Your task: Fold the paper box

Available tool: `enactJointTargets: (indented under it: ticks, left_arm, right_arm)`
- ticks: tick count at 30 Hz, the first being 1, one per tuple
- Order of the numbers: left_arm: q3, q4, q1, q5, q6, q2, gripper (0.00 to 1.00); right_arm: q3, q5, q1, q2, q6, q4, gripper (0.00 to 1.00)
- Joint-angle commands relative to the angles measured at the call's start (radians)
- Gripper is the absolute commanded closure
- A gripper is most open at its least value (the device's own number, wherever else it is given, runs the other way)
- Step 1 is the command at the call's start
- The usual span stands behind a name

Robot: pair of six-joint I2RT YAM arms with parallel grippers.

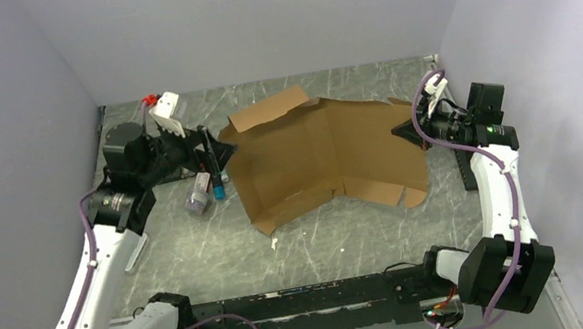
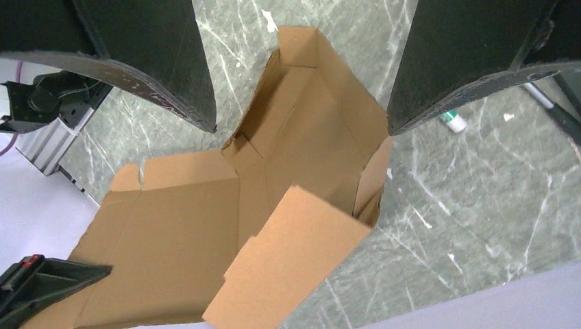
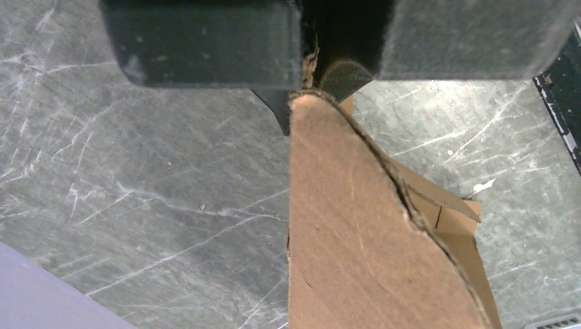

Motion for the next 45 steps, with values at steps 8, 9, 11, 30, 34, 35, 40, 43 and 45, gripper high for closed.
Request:
enactJointTargets:
  ticks: [8, 9, 11, 30, 34, 35, 40, 43, 45]
  left_arm:
    - [0.211, -0.048, -0.003, 0.138, 0.272, 0.134, 0.03]
    - [0.214, -0.031, -0.002, 0.146, 0.289, 0.133, 0.03]
    - [0.241, -0.024, -0.003, 0.149, 0.314, 0.155, 0.02]
    - [0.28, 0.002, -0.253, -0.027, 0.952, 0.339, 0.0]
    - [0.224, 0.083, -0.323, -0.209, 1.058, 0.358, 0.03]
    - [0.205, 0.118, -0.338, -0.258, 1.088, 0.363, 0.04]
    - [0.168, 0.222, -0.368, -0.428, 1.178, 0.393, 0.21]
    - [0.162, 0.234, -0.372, -0.462, 1.194, 0.407, 0.33]
    - [0.157, 0.253, -0.375, -0.471, 1.19, 0.414, 0.46]
  right_arm:
    - [-0.005, -0.021, -0.004, -0.006, -0.013, 0.001, 1.0]
    - [-0.004, -0.021, -0.004, -0.005, -0.011, 0.0, 1.0]
    - [-0.001, -0.022, -0.003, -0.001, -0.009, -0.003, 1.0]
    - [0.012, -0.051, -0.002, 0.018, 0.001, -0.023, 1.0]
    - [0.015, -0.053, -0.002, 0.021, -0.004, -0.028, 1.0]
    - [0.015, -0.056, -0.002, 0.021, -0.004, -0.029, 1.0]
    - [0.015, -0.061, 0.0, 0.026, -0.006, -0.032, 1.0]
    - [0.015, -0.061, 0.0, 0.024, -0.006, -0.033, 1.0]
    - [0.014, -0.062, 0.0, 0.024, -0.005, -0.031, 1.0]
